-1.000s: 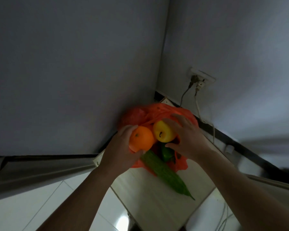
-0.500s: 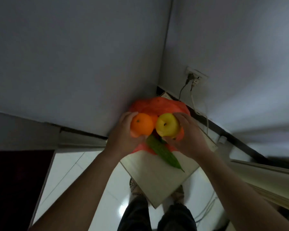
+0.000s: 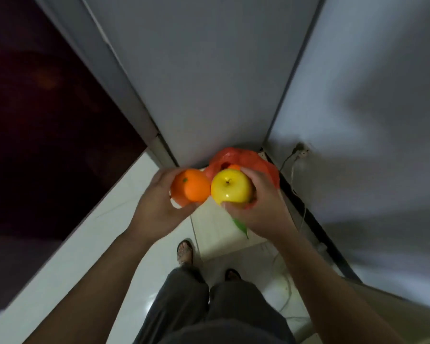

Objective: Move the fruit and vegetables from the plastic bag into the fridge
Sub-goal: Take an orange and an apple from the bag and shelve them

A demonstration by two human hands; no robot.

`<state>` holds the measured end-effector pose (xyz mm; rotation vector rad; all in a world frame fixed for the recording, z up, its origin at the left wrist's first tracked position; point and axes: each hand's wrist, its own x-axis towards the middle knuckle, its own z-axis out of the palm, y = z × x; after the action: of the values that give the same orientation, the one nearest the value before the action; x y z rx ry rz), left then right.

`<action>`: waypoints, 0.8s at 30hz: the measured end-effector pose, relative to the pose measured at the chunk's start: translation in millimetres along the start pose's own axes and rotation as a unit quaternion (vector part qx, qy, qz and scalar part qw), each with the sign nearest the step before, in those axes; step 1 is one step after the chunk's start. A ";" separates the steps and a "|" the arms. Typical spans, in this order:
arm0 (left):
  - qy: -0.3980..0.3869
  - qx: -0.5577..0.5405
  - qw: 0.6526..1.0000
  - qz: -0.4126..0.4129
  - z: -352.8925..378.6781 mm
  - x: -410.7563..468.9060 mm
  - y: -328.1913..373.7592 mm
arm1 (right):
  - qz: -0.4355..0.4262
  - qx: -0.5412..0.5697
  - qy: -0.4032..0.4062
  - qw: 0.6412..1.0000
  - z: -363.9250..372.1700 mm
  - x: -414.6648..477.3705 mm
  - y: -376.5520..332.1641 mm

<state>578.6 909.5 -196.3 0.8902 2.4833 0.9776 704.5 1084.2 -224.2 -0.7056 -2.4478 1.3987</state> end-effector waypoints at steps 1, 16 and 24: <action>0.028 -0.004 0.999 -0.015 -1.3 -12.7 2.6 | 0.004 0.013 -0.021 1.000 0.9 -1.6 -5.4; 0.180 0.075 0.965 -0.178 -29.7 -128.5 9.2 | -0.130 0.017 -0.236 0.963 32.0 -7.1 -48.3; 0.205 0.067 0.948 -0.232 -47.3 -155.5 0.0 | -0.156 0.032 -0.264 0.951 48.1 -10.1 -70.1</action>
<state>672.0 784.2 -151.7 0.1073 2.9354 0.9005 672.2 1013.3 -188.6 0.0992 -2.7123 1.6839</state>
